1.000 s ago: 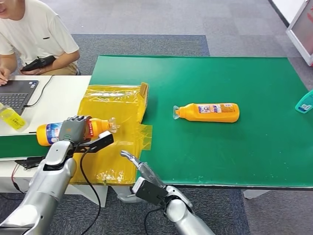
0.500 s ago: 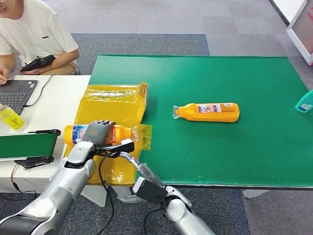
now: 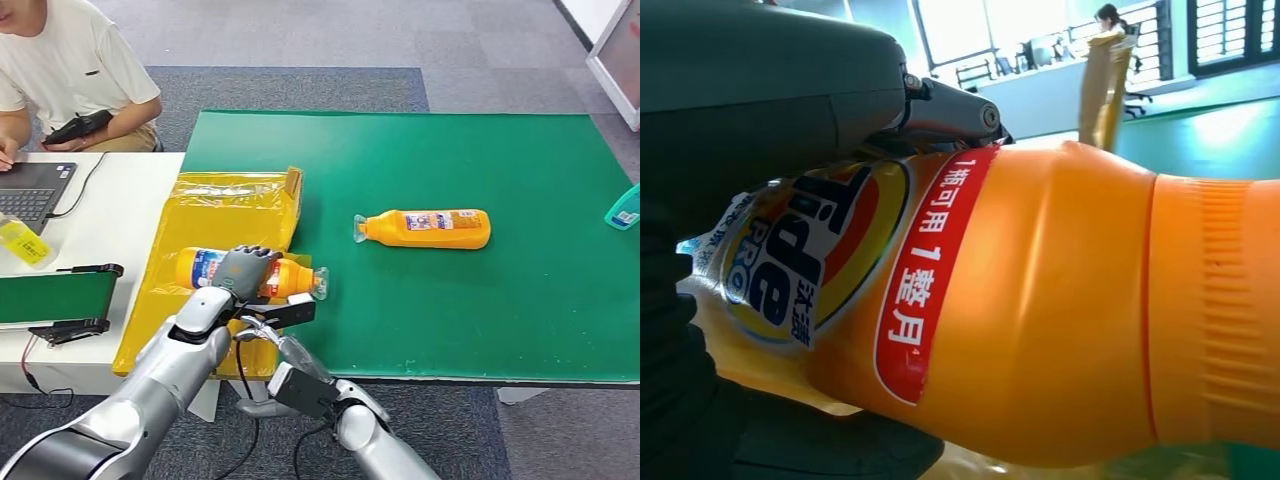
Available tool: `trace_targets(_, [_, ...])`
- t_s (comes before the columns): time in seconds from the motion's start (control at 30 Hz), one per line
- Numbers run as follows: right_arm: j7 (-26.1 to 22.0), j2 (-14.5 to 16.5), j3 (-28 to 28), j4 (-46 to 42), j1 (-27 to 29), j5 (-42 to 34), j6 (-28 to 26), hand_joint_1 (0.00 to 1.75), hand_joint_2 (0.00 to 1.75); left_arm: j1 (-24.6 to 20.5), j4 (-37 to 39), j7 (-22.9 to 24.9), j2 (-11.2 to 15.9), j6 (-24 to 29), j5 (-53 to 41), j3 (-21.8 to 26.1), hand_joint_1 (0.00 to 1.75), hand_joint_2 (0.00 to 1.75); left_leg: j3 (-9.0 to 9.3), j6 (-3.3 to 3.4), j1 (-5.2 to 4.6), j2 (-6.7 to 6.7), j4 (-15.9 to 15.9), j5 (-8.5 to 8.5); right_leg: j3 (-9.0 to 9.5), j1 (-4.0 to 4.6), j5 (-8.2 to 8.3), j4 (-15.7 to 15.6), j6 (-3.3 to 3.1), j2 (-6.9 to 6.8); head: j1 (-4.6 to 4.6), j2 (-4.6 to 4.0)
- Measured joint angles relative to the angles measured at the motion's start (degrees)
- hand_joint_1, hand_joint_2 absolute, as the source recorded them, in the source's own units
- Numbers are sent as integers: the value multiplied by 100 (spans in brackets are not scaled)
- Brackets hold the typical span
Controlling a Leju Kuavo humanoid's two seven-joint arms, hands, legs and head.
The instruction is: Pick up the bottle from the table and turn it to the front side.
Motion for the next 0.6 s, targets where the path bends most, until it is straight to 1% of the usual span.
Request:
trace_targets(0.03, [5, 0, 14, 26, -7, -1, -8, 0, 175, 0, 18, -4, -30, 1, 43, -38, 125, 175, -1, 0, 0, 0, 0, 0, 0, 0, 0, 0, 0, 0, 1, 0])
trace_targets(0.07, [8, 0, 23, 50, -12, -4, -15, 0, 175, 0, 33, -8, -55, -1, 71, -69, 125, 175, -1, 0, 0, 0, 0, 0, -1, 0, 0, 0, 0, 0, 0, 0])
trace_targets(0.1, [7, 0, 31, 70, -16, -9, -23, 0, 175, 0, 47, -9, -75, -4, 90, -96, 137, 175, -1, 0, 0, 0, 0, 0, -1, 0, 1, 0, 1, 1, 1, 0])
trace_targets(0.13, [6, 0, 36, 87, -19, -15, -30, 0, 175, 1, 61, -8, -91, -10, 106, -116, 161, 175, -2, 0, 0, 0, 0, 0, -2, 0, 1, 0, 1, 1, 1, 0])
trace_targets(0.17, [5, 0, 39, 102, -21, -23, -34, 0, 175, 2, 75, -3, -101, -17, 123, -134, 175, 175, -2, 0, 0, 0, 0, 0, -3, 0, 1, 0, 1, 1, 1, 0])
trace_targets(0.23, [1, 0, 40, 128, -24, -43, -37, 0, 175, 2, 104, 20, -109, -27, 161, -166, 175, 175, -3, 0, 0, 0, 0, 0, -4, 0, 1, 0, 1, 0, 0, 0])
trace_targets(0.27, [-4, 0, 40, 139, -25, -55, -35, 0, 175, 1, 120, 39, -109, -31, 171, -181, 144, 175, -3, 0, 0, 0, 0, 0, -5, 0, 1, 0, 1, 1, -1, 0])
trace_targets(0.37, [-24, 0, 40, 165, -27, -78, -24, 0, 175, -3, 171, 109, -110, -43, 181, -209, 13, 175, -4, 0, 0, 0, 0, 0, -7, 0, 1, 0, 1, 1, -1, 0])
trace_targets(0.4, [-30, 0, 40, 173, -27, -80, -21, 0, 175, -4, 188, 130, -111, -45, 182, -211, 0, 175, -4, 0, 0, 0, 0, 0, -7, 0, 1, 0, 1, 1, -1, 0])
trace_targets(0.6, [-39, 0, 40, 208, -30, -83, -21, 0, 175, -7, 260, 179, -102, -25, 205, -211, 0, 175, -6, 0, 0, 0, 0, 0, -8, 0, 1, 0, 1, 1, -1, 0])
